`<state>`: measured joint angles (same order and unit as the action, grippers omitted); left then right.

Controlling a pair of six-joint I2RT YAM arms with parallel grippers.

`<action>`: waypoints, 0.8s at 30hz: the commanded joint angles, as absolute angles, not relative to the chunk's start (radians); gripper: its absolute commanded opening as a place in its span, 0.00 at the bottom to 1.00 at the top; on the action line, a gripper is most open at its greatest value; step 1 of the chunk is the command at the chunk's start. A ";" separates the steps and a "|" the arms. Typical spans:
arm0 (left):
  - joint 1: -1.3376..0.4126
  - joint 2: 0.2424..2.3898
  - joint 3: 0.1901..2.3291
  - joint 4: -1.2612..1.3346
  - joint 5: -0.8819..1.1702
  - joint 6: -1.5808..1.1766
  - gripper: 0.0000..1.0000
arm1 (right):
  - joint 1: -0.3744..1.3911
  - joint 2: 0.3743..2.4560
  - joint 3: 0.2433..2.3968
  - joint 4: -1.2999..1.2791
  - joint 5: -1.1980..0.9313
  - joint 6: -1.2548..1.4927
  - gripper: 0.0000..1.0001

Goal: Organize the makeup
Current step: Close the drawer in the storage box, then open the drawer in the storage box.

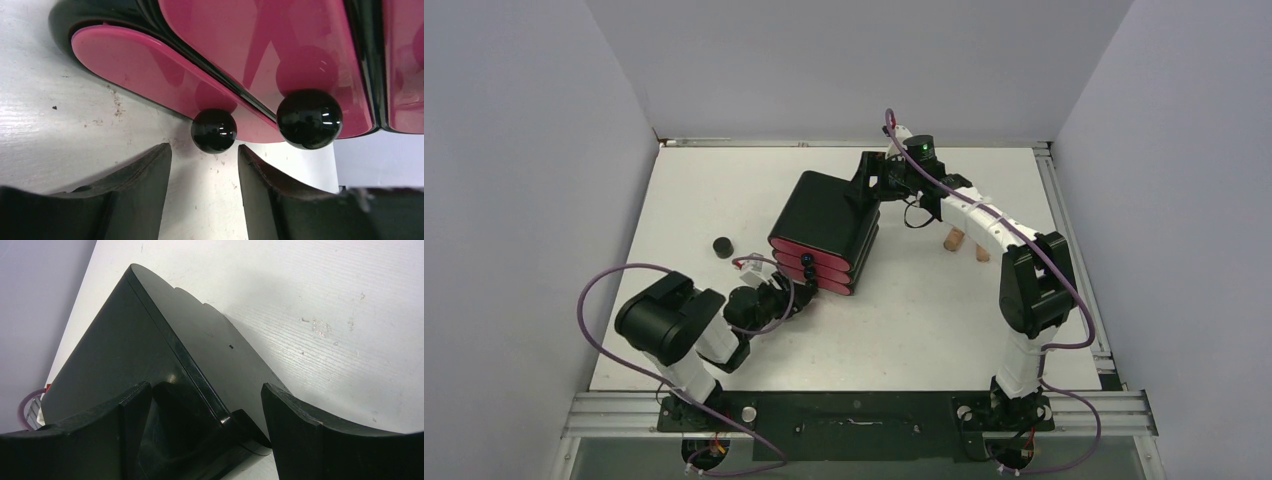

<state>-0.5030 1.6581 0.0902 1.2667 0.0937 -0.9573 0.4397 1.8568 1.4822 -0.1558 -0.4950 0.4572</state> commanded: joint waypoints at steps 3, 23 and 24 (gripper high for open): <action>-0.505 1.826 0.095 1.623 0.101 -1.029 0.43 | 0.454 1.824 1.446 -0.184 -0.521 0.469 0.76; -0.498 1.801 0.158 1.532 0.080 -1.019 0.24 | 0.456 1.823 1.425 -0.174 -0.533 0.479 0.75; -0.499 1.814 0.149 1.551 0.073 -1.027 0.21 | 0.456 1.820 1.422 -0.175 -0.533 0.479 0.75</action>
<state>-0.5011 1.7901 0.1200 1.4322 0.0780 -1.0107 0.4385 1.8492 1.4551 -0.1200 -0.5011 0.4690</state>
